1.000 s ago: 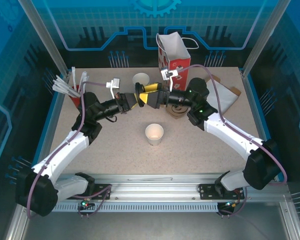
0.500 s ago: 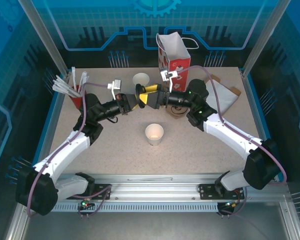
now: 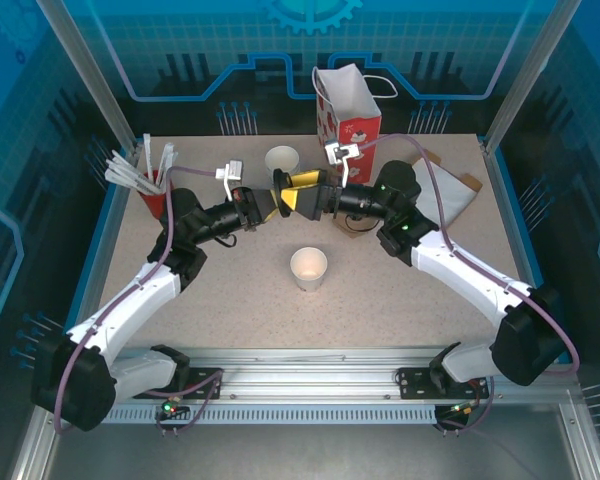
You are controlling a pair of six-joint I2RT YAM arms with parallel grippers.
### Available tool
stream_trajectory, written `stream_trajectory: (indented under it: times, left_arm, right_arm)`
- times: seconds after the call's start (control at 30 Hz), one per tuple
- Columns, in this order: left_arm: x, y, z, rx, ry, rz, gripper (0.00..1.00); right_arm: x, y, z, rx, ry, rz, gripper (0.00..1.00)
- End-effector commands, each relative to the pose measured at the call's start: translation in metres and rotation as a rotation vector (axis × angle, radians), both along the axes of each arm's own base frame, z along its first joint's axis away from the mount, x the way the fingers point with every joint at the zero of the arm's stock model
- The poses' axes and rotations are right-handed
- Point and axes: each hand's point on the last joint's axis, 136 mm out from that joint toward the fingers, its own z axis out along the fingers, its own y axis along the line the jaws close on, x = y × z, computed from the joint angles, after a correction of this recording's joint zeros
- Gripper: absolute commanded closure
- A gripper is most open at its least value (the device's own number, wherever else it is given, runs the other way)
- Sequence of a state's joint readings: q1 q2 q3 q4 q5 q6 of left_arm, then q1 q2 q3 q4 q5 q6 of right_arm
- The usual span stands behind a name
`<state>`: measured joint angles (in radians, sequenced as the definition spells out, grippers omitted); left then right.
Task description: Pack the takeout coffee
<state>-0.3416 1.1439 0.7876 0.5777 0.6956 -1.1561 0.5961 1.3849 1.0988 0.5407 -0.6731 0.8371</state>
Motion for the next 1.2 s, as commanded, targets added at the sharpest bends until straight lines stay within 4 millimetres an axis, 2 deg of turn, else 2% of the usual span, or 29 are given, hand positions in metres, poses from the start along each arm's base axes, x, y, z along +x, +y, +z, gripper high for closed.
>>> stream_trajectory:
  times: [0.0, 0.27, 0.6, 0.9, 1.0, 1.17]
  left_arm:
    - [0.001, 0.001, 0.001, -0.021, 0.001, 0.017, 0.95]
    - [0.004, 0.003, -0.001, -0.021, 0.002, 0.035, 0.95]
    - [0.007, 0.004, -0.006, -0.021, 0.013, 0.055, 0.95]
    - [0.008, 0.005, -0.009, -0.019, 0.02, 0.062, 0.94]
    - [0.008, 0.006, -0.011, -0.018, 0.024, 0.067, 0.91]
    - [0.01, 0.008, -0.018, -0.006, 0.032, 0.084, 0.79]
  right_arm:
    - [-0.012, 0.001, 0.008, 0.013, -0.032, 0.011, 0.11]
    - [-0.012, 0.004, 0.006, 0.027, -0.01, 0.013, 0.22]
    - [-0.015, 0.007, 0.005, 0.034, 0.005, 0.03, 0.16]
    - [-0.014, 0.006, 0.002, 0.028, 0.006, 0.016, 0.27]
    - [-0.011, 0.002, 0.003, 0.021, 0.002, -0.008, 0.29]
    - [-0.002, -0.011, 0.0, -0.001, 0.009, -0.069, 0.31]
